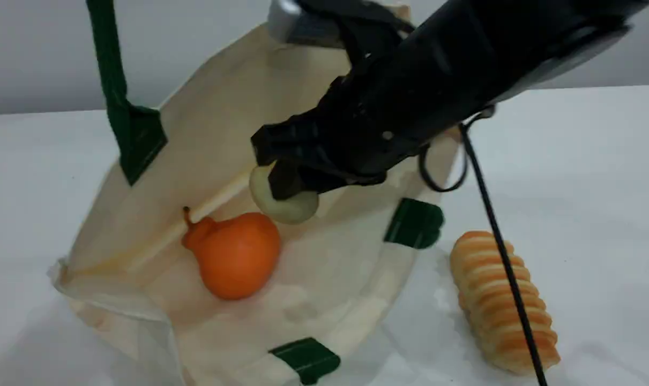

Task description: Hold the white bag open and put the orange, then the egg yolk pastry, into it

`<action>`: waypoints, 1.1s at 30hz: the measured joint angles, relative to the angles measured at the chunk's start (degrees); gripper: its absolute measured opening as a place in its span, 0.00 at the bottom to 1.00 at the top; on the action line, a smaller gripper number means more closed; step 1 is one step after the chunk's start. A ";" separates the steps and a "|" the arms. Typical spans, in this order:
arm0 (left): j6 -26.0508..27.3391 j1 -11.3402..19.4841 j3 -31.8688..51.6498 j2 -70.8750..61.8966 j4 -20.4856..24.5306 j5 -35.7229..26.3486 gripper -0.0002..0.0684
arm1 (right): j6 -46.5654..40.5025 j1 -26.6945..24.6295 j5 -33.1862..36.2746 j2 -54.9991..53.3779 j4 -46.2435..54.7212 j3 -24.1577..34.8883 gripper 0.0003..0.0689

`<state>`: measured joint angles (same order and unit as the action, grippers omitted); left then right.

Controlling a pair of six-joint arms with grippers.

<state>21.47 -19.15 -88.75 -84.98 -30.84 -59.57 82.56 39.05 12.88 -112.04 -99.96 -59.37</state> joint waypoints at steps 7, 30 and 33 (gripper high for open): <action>0.00 0.00 0.00 0.00 -0.06 0.00 0.11 | 1.13 0.28 0.09 -3.04 0.07 -3.23 0.36; -0.96 0.00 0.00 0.00 4.06 0.36 0.11 | 2.96 4.91 -5.23 1.17 -0.14 -3.41 0.78; -0.96 0.00 0.00 0.00 4.06 0.49 0.11 | 3.38 4.91 -8.65 3.43 -0.14 -0.62 0.78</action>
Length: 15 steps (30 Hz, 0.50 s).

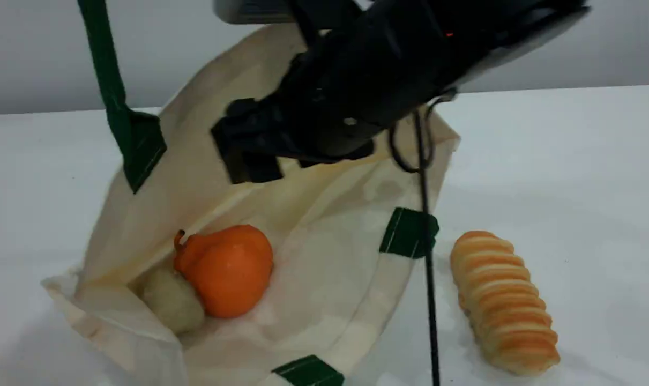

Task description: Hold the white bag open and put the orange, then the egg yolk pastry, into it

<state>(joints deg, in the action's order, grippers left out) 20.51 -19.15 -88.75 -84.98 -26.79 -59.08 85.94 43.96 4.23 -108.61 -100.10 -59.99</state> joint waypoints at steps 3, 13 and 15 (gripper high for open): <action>0.00 0.00 0.00 0.00 0.84 0.38 0.11 | 0.00 0.00 -0.88 2.77 0.00 2.69 0.78; -2.60 0.09 0.00 0.00 7.16 1.18 0.11 | 0.32 0.00 -4.79 13.35 0.05 12.27 0.77; -3.25 0.09 0.00 0.00 8.19 1.18 0.11 | 0.69 0.00 -7.62 16.23 0.05 13.91 0.76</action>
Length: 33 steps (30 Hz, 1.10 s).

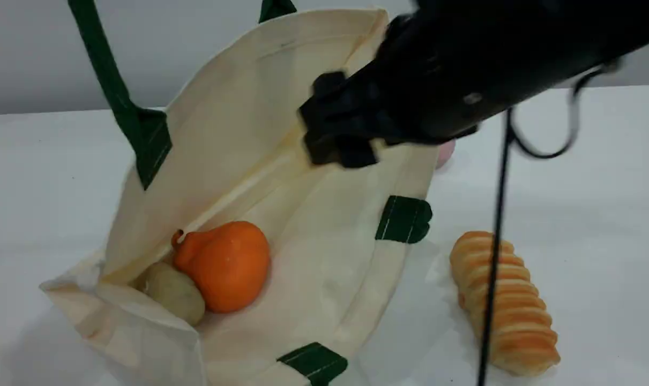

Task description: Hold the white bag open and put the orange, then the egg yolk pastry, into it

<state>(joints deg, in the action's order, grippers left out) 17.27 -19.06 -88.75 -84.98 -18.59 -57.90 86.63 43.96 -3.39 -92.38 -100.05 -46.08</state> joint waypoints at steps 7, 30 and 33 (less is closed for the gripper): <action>0.02 0.00 1.98 -0.07 0.68 1.70 0.11 | 3.40 0.00 -8.38 12.58 -0.05 4.73 0.76; 8.78 0.00 17.83 -4.85 0.79 13.29 0.49 | 3.35 0.00 -8.96 27.78 0.18 5.07 0.69; 8.67 0.00 17.83 -4.85 0.72 12.46 0.65 | 3.35 0.00 -8.52 27.78 0.18 5.07 0.69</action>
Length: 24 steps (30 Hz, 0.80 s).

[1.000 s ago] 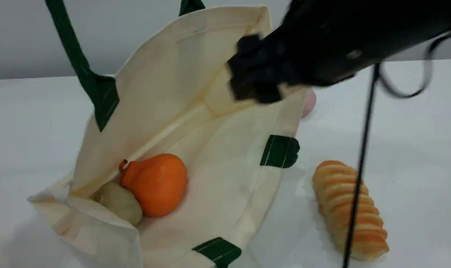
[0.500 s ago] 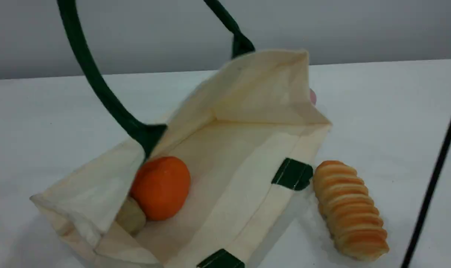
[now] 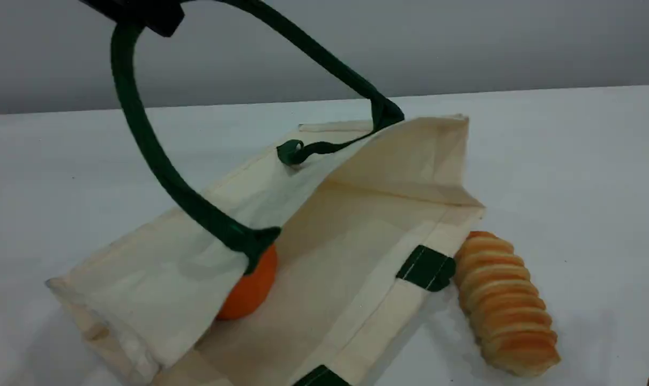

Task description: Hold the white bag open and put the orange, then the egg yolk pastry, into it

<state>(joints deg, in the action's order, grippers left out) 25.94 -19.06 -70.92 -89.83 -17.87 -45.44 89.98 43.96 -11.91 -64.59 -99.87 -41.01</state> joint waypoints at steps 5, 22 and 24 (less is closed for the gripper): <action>-0.22 0.00 0.00 0.00 0.00 -2.16 0.73 | -0.13 0.00 6.49 0.00 0.00 0.00 0.69; -1.13 0.00 0.00 0.10 0.00 -4.20 0.74 | -33.13 -5.95 41.44 0.05 2.93 0.00 0.66; -1.13 0.00 0.00 0.23 0.00 -4.31 0.74 | -36.10 -9.77 46.21 0.05 7.00 0.00 0.66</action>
<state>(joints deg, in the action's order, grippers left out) 24.81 -19.06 -70.92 -89.60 -17.87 -49.75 53.88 34.19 34.30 -64.54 -92.86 -41.01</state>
